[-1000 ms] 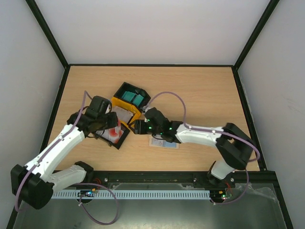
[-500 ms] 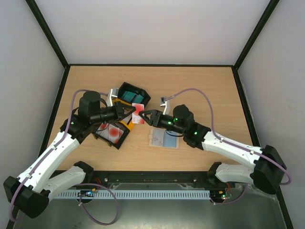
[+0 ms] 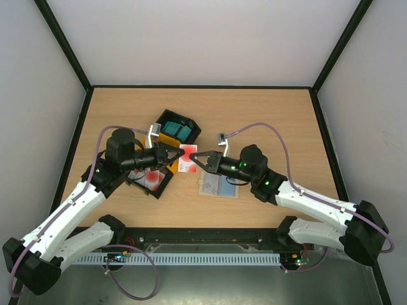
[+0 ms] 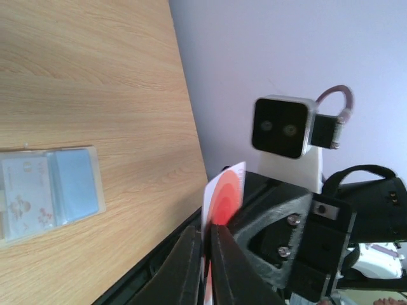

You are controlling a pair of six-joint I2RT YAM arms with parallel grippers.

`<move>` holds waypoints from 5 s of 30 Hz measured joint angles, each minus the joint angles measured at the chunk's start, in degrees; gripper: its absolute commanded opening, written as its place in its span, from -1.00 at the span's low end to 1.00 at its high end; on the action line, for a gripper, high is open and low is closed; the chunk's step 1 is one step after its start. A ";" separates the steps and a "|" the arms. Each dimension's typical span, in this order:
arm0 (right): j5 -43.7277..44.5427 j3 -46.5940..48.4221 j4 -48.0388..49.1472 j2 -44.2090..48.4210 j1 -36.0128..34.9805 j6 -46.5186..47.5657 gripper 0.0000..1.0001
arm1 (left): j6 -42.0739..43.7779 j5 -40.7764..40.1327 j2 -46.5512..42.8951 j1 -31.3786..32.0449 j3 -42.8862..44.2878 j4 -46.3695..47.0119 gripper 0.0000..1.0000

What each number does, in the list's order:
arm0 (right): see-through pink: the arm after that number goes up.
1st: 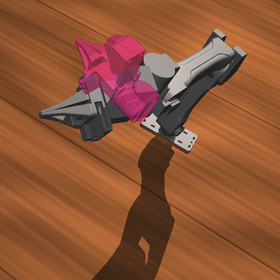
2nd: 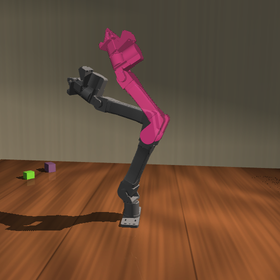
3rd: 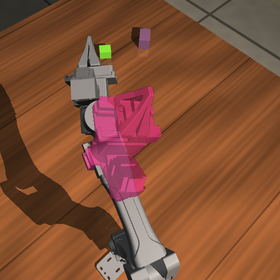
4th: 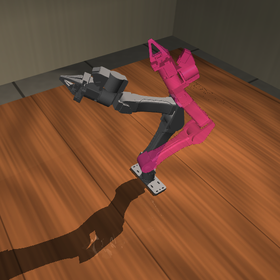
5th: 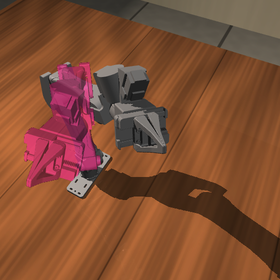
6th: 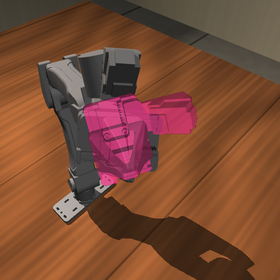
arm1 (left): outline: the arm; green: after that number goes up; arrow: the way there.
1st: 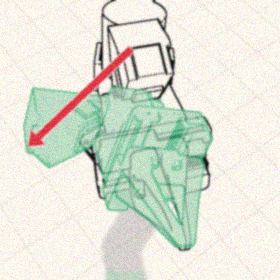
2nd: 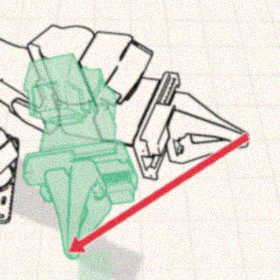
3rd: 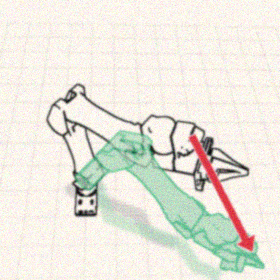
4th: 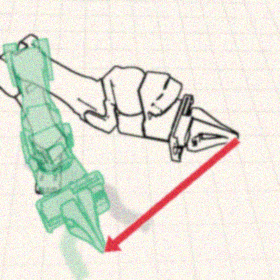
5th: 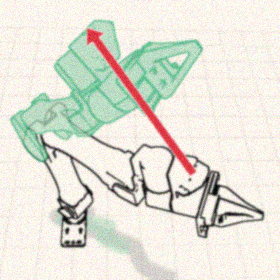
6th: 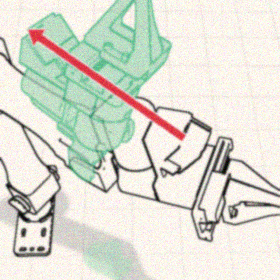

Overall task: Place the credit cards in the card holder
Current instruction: Pick up the credit card from the storage box, then insert the credit card into the card holder.

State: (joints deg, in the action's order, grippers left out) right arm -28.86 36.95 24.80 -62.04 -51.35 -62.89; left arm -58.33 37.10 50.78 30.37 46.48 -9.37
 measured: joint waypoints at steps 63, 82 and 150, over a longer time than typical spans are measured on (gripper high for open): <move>-1.86 -22.99 1.70 -14.47 18.75 2.99 -0.96 | 8.72 -35.08 46.21 21.79 2.82 1.38 -0.31; -4.52 -24.33 13.60 -21.77 18.58 0.22 -0.96 | 8.79 -35.21 46.05 21.81 2.14 2.38 -0.33; -6.54 -15.58 4.46 -27.98 16.20 9.55 -0.91 | 9.25 -36.87 46.10 22.12 1.42 3.89 -0.50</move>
State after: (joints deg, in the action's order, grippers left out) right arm -35.40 21.37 29.26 -90.02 -35.16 -53.34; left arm -49.08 0.23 96.88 52.49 47.90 -5.48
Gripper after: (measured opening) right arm 0.025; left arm 0.252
